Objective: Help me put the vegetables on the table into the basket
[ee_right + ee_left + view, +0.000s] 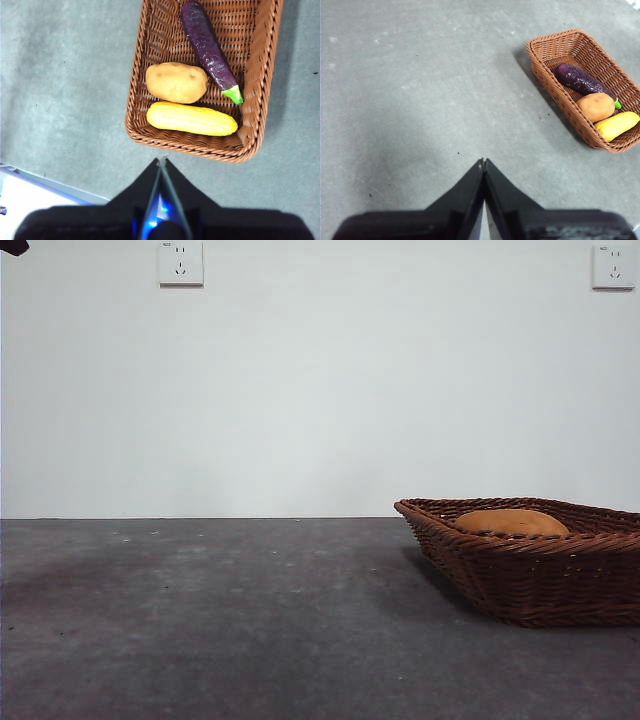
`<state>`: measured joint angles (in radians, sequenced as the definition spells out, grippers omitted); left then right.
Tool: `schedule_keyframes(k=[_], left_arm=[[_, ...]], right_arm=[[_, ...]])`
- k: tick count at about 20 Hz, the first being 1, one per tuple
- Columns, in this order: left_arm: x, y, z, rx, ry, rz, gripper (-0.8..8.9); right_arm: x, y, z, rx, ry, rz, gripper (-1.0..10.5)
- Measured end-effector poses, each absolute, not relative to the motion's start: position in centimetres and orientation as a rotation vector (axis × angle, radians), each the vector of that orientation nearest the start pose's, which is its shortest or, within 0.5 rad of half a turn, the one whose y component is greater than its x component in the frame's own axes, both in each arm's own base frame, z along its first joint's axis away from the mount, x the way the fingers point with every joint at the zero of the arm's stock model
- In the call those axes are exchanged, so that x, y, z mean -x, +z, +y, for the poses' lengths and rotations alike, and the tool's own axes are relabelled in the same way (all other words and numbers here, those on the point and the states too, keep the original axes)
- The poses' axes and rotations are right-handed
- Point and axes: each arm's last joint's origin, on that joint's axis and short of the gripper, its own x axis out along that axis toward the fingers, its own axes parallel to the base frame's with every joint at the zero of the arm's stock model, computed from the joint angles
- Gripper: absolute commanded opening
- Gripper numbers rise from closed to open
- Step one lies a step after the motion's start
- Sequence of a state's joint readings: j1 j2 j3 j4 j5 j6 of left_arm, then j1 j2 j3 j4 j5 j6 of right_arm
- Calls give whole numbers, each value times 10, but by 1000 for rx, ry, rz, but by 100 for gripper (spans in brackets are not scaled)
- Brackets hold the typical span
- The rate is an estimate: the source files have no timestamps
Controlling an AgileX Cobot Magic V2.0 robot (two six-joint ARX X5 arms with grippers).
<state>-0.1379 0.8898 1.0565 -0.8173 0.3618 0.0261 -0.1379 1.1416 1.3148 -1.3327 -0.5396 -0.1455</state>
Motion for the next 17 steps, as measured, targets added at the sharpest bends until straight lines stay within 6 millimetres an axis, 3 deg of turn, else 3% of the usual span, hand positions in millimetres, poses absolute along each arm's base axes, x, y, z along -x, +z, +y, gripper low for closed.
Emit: schedule_keyframes(k=[13, 17], left_arm=[[-158, 351, -32, 49, -490, 643, -4], [-162, 359, -32, 38, -488, 547, -4]], right_arm=[[-197, 370, -15, -137, 343, 871, 2], [-204, 374, -17, -85, 286, 795, 2]])
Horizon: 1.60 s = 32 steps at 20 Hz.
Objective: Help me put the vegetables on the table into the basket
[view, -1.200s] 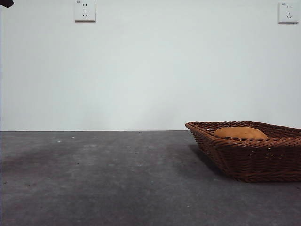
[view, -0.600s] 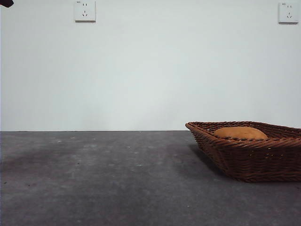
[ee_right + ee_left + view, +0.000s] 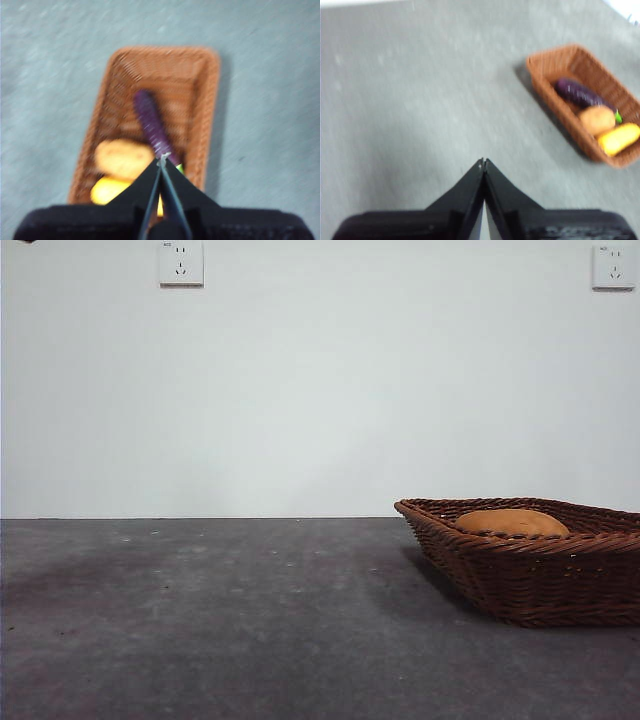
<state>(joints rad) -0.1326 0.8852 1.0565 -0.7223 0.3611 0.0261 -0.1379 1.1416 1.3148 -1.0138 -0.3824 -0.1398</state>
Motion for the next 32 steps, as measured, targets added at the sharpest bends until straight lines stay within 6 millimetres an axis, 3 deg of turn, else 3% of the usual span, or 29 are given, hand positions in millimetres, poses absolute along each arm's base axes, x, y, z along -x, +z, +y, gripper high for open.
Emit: schedule_keyframes(k=[4, 7, 9, 12, 14, 19, 23, 25, 32], left_arm=[[-150, 376, -21, -49, -351, 370, -4], [-121, 387, -9, -157, -253, 181, -4], [-100, 380, -4, -212, -198, 74, -4], [-82, 352, 1, -276, -121, -54, -4], [-81, 317, 1, -288, -111, -71, -4], [-89, 225, 2, -241, -120, 0, -4], [-96, 171, 3, -155, -108, 56, -4], [-96, 158, 3, -118, -107, 94, -4], [-96, 154, 3, -91, -109, 138, -4]], right_arm=[[-206, 376, -19, -63, 251, 766, 2], [-207, 377, -19, -61, 251, 760, 2], [-207, 377, -19, -61, 251, 760, 2], [-207, 377, -19, -61, 251, 760, 2], [-207, 377, -19, -61, 251, 760, 2], [-207, 377, -19, -61, 251, 760, 2], [-207, 377, -19, -61, 251, 759, 2], [-207, 377, -19, -60, 251, 759, 2], [-207, 377, -19, -60, 251, 760, 2]])
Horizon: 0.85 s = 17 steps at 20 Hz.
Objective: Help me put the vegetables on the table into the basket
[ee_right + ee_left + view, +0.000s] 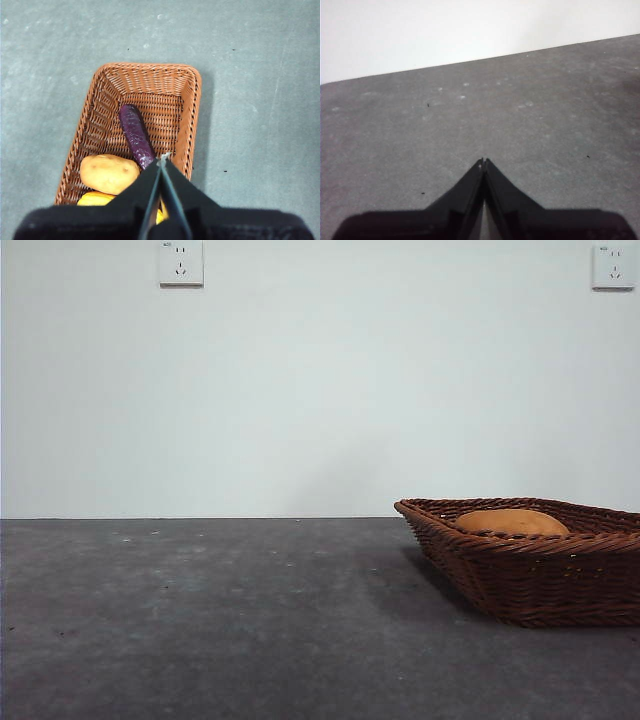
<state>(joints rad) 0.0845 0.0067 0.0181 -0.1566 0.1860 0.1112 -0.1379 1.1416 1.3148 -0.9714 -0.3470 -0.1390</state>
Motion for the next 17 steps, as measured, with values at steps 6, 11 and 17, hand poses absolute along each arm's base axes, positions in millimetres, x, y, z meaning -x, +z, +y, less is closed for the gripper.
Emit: schedule_keyframes(k=[6, 11, 17], left_arm=[[-97, 153, 3, -88, -110, 157, -4], [-97, 151, 3, -86, -111, 175, -4], [-98, 150, 3, -83, -112, 197, -4]], right_arm=[[-207, 377, -19, -61, 251, 759, 2], [-207, 377, -19, -60, 251, 759, 2], [-203, 379, -19, -42, 214, 753, 2]])
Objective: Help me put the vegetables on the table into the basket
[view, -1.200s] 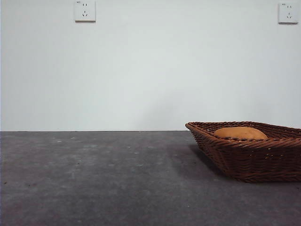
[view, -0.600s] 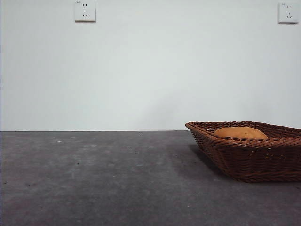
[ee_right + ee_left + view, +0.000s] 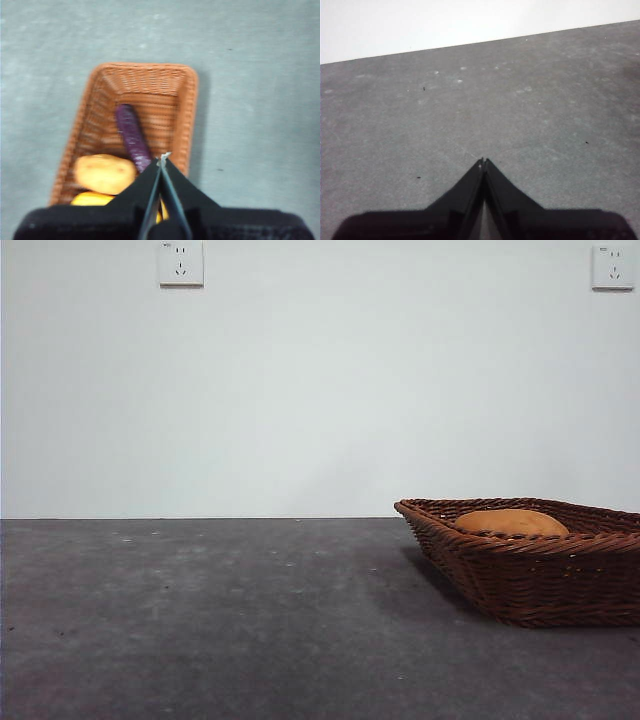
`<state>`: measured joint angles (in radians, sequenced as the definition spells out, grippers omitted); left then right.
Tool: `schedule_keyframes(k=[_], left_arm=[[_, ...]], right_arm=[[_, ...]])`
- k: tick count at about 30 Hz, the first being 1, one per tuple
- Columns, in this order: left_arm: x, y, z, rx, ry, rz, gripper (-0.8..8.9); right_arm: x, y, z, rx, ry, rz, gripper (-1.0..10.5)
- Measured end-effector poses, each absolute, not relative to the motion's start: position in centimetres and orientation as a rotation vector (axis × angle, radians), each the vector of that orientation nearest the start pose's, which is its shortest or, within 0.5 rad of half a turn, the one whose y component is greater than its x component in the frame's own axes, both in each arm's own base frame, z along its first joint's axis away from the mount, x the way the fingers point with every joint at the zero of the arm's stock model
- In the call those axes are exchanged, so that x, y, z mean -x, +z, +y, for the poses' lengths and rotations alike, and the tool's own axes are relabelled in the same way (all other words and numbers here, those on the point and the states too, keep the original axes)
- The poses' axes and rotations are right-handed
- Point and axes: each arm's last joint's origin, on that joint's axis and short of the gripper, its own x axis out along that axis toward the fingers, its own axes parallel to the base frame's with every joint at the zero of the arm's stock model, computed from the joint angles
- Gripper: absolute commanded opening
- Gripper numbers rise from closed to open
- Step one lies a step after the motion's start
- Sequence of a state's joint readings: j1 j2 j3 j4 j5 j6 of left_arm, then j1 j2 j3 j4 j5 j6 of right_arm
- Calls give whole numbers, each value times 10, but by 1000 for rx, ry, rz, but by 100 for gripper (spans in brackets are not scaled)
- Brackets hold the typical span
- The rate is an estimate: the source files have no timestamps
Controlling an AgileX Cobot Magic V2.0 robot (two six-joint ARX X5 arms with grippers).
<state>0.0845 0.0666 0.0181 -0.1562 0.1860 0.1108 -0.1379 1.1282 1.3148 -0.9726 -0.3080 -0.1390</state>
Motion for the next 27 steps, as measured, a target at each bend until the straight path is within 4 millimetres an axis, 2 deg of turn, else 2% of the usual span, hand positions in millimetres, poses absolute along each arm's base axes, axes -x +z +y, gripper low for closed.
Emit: schedule_keyframes(k=[3, 7, 10, 12, 17, 27], left_arm=[[-99, 149, 3, -82, -112, 199, -4], [-99, 149, 3, -82, -112, 199, -4], [-99, 149, 3, -82, -112, 199, -4], [-99, 149, 3, -82, -112, 200, -4], [-99, 149, 3, -82, -112, 200, -4], [-99, 149, 3, -82, -113, 202, -4]], right_arm=[[-175, 399, -15, 29, 117, 637, 2], [-110, 433, 0, 67, 144, 282, 2], [-75, 430, 3, 80, 150, 88, 2], [-68, 409, 2, 79, 110, 72, 2], [-64, 355, -1, 78, 20, 104, 2], [-80, 241, -1, 5, 14, 135, 2]])
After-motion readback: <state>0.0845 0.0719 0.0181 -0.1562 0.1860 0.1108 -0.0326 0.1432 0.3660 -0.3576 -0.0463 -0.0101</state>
